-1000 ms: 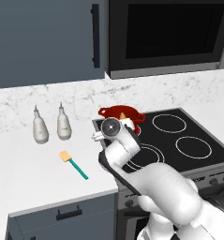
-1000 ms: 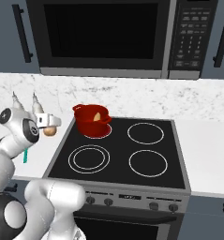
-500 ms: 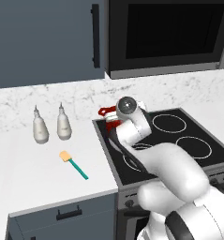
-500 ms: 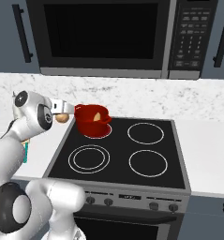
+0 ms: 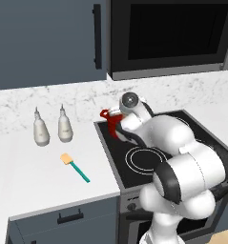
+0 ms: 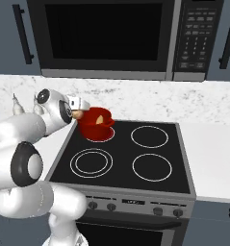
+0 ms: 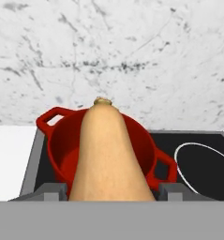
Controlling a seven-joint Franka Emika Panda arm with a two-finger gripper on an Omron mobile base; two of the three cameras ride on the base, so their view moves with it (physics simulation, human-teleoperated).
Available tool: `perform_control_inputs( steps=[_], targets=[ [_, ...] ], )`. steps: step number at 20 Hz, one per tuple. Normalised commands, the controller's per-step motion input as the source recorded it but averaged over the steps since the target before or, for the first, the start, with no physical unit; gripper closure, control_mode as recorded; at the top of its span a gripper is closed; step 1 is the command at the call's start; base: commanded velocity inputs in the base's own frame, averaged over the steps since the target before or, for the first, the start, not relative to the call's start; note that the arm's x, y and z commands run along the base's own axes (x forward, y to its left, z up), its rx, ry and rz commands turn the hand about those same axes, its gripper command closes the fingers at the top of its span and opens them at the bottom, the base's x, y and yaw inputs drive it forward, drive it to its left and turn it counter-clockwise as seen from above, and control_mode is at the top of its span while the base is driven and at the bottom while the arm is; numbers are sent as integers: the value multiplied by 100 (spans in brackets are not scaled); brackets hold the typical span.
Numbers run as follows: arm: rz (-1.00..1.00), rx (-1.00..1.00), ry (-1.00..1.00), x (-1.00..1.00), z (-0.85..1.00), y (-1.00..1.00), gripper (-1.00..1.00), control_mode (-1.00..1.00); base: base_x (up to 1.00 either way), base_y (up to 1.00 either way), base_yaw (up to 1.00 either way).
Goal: Put the potato and squash in the pot. Retrieve the spatula and lightly stir the vegetables in the pot.
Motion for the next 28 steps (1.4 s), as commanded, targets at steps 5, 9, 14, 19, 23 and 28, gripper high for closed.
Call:
perform_control_inputs(
  steps=[5, 9, 14, 19, 23, 28],
  targets=[
    [0, 0, 0, 55, -32, 0, 100, -100, 0, 0, 0],
    [0, 0, 0, 51, -36, 0, 100, -100, 0, 0, 0],
    [0, 0, 0, 50, -30, 0, 100, -100, 0, 0, 0],
    [-1, 0, 0, 32, -36, -3, 100, -100, 0, 0, 0],
    [-3, 0, 0, 34, -40, -9, 100, -100, 0, 0, 0],
    [-3, 0, 0, 26, -28, -15, 100, -100, 0, 0, 0]
  ],
)
